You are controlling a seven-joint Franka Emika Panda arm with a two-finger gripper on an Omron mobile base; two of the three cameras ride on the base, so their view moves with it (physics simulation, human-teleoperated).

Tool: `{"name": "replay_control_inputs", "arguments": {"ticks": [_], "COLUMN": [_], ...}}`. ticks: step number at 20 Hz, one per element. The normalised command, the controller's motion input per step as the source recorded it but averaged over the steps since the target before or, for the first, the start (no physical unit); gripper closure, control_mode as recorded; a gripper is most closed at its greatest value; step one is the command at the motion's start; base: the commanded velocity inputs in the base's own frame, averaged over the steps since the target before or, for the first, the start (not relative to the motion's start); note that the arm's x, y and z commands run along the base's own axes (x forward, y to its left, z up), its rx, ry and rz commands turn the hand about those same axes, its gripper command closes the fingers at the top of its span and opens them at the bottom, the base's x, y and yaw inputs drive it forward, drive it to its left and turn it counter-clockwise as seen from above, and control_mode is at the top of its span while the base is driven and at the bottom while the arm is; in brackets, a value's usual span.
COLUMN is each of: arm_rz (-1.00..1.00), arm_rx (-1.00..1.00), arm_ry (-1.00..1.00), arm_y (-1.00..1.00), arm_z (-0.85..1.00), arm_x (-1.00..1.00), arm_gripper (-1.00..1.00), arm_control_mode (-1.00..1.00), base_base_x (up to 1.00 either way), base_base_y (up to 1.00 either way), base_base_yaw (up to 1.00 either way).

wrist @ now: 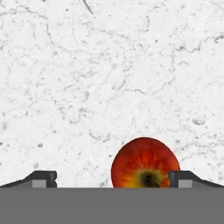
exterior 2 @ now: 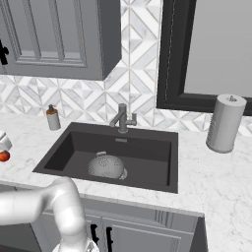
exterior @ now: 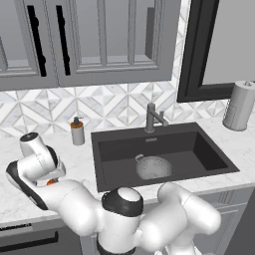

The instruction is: Put the colander in the sink, put the apple in the colander, and turn on the sink faucet and pour water over the colander.

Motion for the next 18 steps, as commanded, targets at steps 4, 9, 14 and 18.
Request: {"name": "replay_control_inputs", "arguments": {"ticks": [4,9,14,18], "arm_rz": [0.00,0.00,0.00,0.00], "arm_rx": [0.00,0.00,0.00,0.00], "arm_ry": [0.00,0.00,0.00,0.00], "arm_y": [-0.01,-0.09,-0.18,-0.23], "arm_z": [-0.15,-0.16,-0.05,0.00], "arm_x": [0.00,0.00,0.00,-0.06], "arm_gripper": [-1.00,-1.00,-1.00,-1.00], "arm_control_mode": [-1.00,-1.00,-1.00,-1.00], "base_base_x": [0.00,0.00,0.00,0.00], "base_base_y": [0.00,0.00,0.00,0.00], "base_base_yaw": [0.00,0.00,0.00,0.00]}}
